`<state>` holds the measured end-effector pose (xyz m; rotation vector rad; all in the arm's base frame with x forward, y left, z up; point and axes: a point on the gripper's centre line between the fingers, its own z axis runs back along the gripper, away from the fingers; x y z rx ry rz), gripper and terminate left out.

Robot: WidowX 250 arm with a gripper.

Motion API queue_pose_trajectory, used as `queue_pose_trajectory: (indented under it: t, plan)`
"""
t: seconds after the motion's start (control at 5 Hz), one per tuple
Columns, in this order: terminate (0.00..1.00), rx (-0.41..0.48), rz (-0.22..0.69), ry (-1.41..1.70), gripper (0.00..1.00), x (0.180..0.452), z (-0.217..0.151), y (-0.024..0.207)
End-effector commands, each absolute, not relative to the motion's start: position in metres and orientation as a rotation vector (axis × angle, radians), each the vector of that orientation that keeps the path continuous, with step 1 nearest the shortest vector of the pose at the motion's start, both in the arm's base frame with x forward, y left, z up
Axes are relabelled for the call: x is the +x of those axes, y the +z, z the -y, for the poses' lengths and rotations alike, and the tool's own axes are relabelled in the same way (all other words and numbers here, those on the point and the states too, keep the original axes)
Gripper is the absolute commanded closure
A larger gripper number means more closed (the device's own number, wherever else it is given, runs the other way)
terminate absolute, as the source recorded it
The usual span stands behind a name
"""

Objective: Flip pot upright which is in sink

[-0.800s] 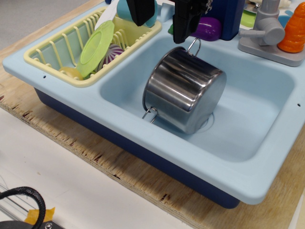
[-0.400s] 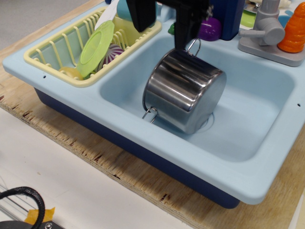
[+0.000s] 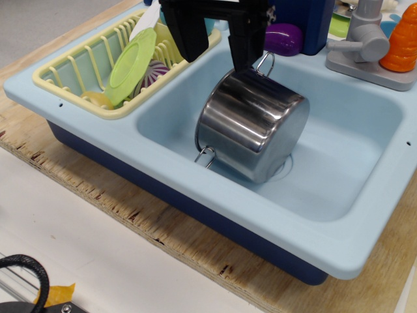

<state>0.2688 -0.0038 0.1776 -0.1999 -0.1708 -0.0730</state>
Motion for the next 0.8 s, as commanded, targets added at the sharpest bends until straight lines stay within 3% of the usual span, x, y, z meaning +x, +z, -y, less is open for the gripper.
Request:
queue_pose_trajectory:
  t: [0.0, 0.4, 0.6]
  plan:
    - [0.0, -0.335, 0.214, -0.014, 0.0, 0.27, -0.005, 0.178]
    - [0.0, -0.452, 0.216, -0.004, 0.0, 0.28, -0.01, 0.167]
    - [0.0, -0.488, 0.268, 0.007, 0.0, 0.28, -0.009, 0.164]
